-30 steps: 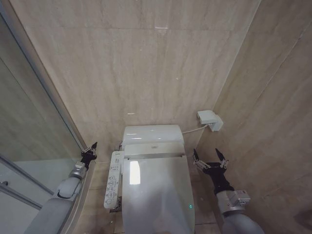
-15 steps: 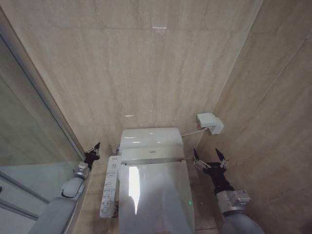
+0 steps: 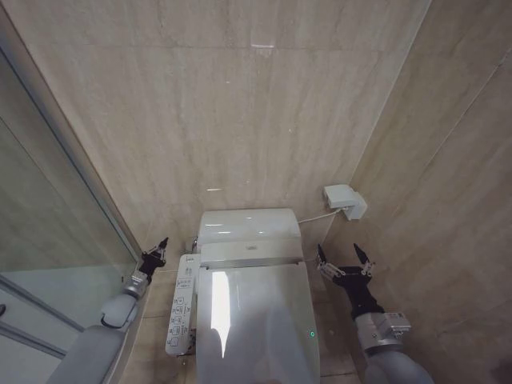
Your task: Open the toilet lid, clean the toilet bowl with a toilet brush, close the toilet lid, and flush.
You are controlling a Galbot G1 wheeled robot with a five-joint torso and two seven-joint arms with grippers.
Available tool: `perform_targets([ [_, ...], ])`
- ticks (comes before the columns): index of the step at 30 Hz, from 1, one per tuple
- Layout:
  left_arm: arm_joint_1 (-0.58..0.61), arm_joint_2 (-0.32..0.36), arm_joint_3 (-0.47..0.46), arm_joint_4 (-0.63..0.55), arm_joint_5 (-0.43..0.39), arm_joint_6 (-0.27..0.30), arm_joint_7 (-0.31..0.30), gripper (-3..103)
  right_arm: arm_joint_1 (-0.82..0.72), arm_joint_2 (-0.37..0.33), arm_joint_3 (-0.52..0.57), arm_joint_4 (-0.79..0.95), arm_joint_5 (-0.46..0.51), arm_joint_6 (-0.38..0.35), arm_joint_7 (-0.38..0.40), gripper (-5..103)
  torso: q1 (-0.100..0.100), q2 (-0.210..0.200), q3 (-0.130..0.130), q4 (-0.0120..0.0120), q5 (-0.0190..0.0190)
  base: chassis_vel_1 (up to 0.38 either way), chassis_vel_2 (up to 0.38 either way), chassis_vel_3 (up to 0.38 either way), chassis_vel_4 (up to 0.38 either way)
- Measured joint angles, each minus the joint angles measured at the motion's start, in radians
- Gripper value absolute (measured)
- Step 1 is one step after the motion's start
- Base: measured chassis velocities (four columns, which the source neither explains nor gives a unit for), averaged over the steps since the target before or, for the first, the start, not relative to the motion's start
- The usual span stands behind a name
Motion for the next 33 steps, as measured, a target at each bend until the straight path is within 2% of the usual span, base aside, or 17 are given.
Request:
perform_targets([
  [6, 0.055, -0.029, -0.029, -0.06, 0.027, 0.0, -0.005, 0, 0.0, 0.0, 0.0, 0.0, 0.0, 0.0, 0.0, 100, 0.0, 0.0, 0.0, 0.0001, 0.0001, 0.0, 0.0, 0.0, 0.0],
  [13, 0.094, -0.02, -0.044, -0.09, 0.043, -0.012, -0.006, 0, 0.0, 0.0, 0.0, 0.0, 0.0, 0.0, 0.0, 100, 0.0, 0.0, 0.0, 0.0002, 0.0001, 0.0, 0.0, 0.0, 0.0],
  [23, 0.086, 0.012, -0.025, -0.04, 0.118, -0.052, -0.003, 0, 0.0, 0.0, 0.0, 0.0, 0.0, 0.0, 0.0, 100, 0.0, 0.0, 0.0, 0.0001, 0.0001, 0.0, 0.0, 0.0, 0.0],
  [25, 0.068, 0.011, -0.022, -0.012, 0.148, -0.075, -0.004, 0, 0.0, 0.0, 0.0, 0.0, 0.0, 0.0, 0.0, 100, 0.0, 0.0, 0.0, 0.0, 0.0, 0.0, 0.0, 0.0, 0.0],
  [33, 0.027, 0.003, -0.015, 0.021, 0.214, -0.102, -0.005, 0, 0.0, 0.0, 0.0, 0.0, 0.0, 0.0, 0.0, 100, 0.0, 0.0, 0.0, 0.0, 0.0001, 0.0, 0.0, 0.0, 0.0],
])
